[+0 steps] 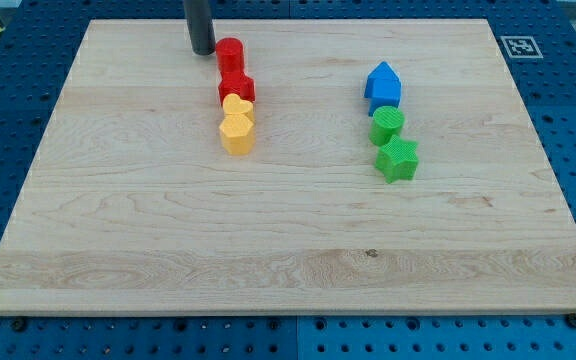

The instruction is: Slightly push the red circle to the right

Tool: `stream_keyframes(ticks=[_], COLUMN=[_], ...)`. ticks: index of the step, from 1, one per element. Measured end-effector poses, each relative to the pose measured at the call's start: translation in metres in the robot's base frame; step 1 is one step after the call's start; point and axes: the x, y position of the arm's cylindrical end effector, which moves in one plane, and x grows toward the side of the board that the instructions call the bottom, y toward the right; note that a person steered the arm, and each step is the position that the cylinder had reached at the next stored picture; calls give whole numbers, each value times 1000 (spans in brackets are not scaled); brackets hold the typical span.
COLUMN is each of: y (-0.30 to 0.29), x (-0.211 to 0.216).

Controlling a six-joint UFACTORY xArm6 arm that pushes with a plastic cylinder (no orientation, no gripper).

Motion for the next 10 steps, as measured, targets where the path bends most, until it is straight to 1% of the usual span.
stream_keyframes(ticks=[3,5,8,10], y=[30,29,11,5], x=[-3,15,18,39])
